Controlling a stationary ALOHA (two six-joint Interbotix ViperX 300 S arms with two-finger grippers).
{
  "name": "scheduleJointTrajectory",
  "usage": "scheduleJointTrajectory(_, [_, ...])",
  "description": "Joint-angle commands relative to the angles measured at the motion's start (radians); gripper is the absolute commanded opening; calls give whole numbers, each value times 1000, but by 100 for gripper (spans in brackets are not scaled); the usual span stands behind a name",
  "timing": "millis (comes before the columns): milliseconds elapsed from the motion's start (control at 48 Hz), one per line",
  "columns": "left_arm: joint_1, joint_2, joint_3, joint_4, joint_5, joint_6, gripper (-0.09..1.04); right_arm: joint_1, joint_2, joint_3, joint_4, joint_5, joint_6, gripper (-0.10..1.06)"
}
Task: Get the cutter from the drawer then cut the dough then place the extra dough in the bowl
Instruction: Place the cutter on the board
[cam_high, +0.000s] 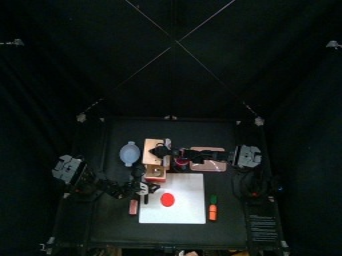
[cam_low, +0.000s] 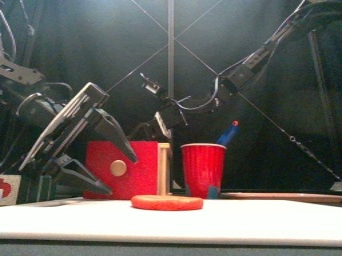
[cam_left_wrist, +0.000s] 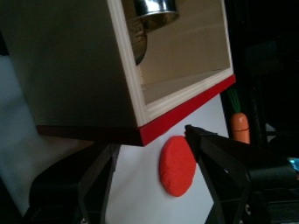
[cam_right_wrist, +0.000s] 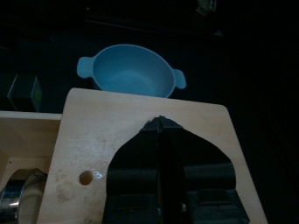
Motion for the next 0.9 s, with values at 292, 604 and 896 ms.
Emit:
scheduleJointTrajectory(292, [-51,-259,118,126,72,71,94,-5,-17,2,2,25,6,3])
scheduleJointTrajectory(604, [12,-468,155,552,-97,434,94,21,-71,-2,9,81,14,3])
scheduleJointTrajectory(896, [187,-571,173,736,-97,695,94,91,-167,-2,43,138,18,3])
